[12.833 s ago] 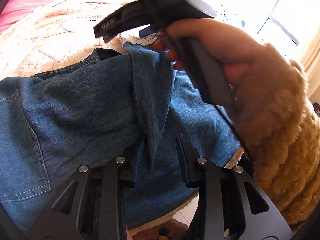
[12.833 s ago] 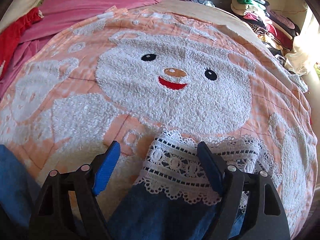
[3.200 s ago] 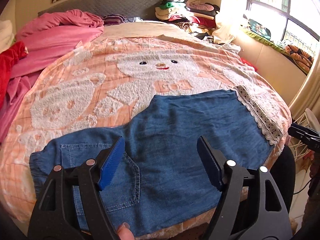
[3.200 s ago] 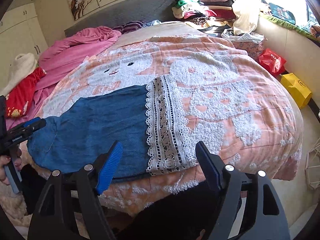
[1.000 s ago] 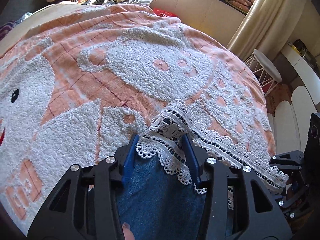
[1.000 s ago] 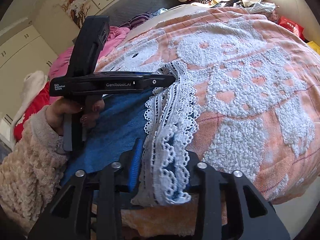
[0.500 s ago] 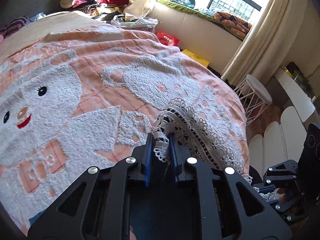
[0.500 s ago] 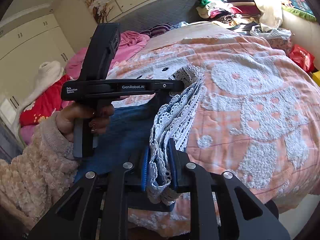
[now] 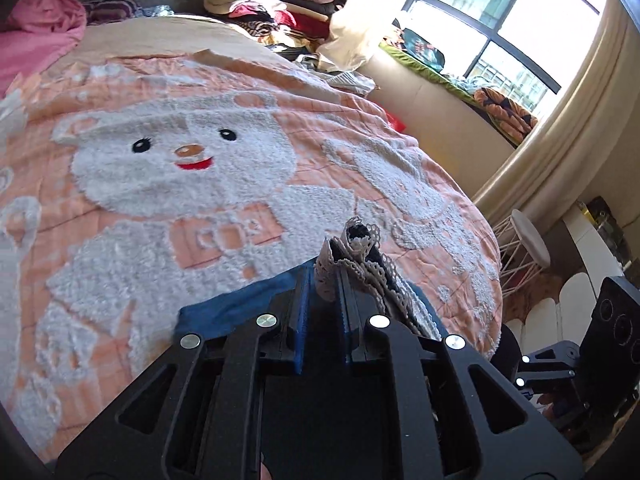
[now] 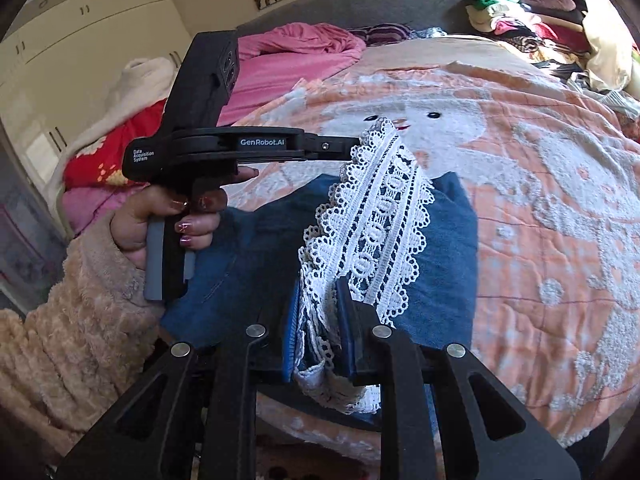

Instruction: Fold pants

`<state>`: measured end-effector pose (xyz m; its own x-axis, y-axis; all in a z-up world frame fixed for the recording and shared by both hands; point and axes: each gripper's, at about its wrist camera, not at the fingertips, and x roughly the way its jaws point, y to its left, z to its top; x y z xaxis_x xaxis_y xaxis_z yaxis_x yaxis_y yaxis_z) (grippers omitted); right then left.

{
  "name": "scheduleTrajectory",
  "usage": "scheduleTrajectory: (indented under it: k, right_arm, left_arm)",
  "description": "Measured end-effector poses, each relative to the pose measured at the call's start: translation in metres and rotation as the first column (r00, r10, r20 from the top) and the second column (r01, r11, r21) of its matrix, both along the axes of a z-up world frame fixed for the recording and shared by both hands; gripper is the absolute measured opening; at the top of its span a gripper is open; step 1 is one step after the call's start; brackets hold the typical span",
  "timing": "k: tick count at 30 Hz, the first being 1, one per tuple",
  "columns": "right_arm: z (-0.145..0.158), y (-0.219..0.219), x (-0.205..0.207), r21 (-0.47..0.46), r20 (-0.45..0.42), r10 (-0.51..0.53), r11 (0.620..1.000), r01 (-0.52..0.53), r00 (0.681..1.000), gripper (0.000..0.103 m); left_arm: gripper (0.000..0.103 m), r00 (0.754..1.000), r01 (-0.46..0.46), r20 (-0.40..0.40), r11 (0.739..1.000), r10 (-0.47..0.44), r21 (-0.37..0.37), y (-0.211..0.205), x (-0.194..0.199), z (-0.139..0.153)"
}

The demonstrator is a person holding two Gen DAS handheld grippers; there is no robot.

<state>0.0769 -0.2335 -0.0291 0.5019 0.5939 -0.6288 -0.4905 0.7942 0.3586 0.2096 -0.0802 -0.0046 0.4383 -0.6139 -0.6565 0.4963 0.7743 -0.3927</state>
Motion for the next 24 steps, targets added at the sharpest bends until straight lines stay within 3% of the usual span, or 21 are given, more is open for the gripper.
scheduleTrajectory:
  k: [5,7,9,13,14,17,24]
  right_arm:
    - [-0.018,0.040,-0.005,-0.043,-0.039,0.079,0.996,-0.081,0.996,0.017]
    - [-0.028,0.050,-0.006,-0.067,-0.051,0.093,0.993,-0.096,0.994,0.017]
    - [-0.038,0.057,-0.008,-0.092,-0.062,0.101,0.990,-0.107,0.993,0.017]
    - [-0.036,0.054,-0.016,-0.108,-0.036,0.089,0.990,-0.093,0.995,0.018]
    - [-0.032,0.050,-0.020,-0.107,-0.020,0.080,0.991,-0.082,0.997,0.021]
    - [-0.026,0.041,-0.033,-0.158,0.024,0.035,0.987,-0.031,0.999,0.046]
    - [-0.033,0.057,-0.064,-0.265,0.086,0.077,0.963,-0.052,0.993,0.051]
  left_arm:
    - [0.008,0.994,-0.102,-0.052,0.992,0.098,-0.075,0.045,-0.013,-0.005]
    - [0.013,0.989,-0.132,-0.077,0.987,0.125,-0.096,0.058,-0.019,-0.008]
    - [0.026,0.985,-0.147,-0.102,0.985,0.138,-0.087,0.063,-0.022,-0.012]
    - [0.032,0.982,-0.131,-0.148,0.988,0.118,-0.080,0.057,-0.029,-0.020]
    - [0.035,0.982,-0.121,-0.156,0.989,0.106,-0.085,0.053,-0.031,-0.020]
    - [0.041,0.981,-0.093,-0.179,0.991,0.074,-0.098,0.042,-0.031,-0.025]
    - [0.041,0.962,-0.124,-0.245,0.992,0.118,-0.007,0.022,-0.012,-0.046]
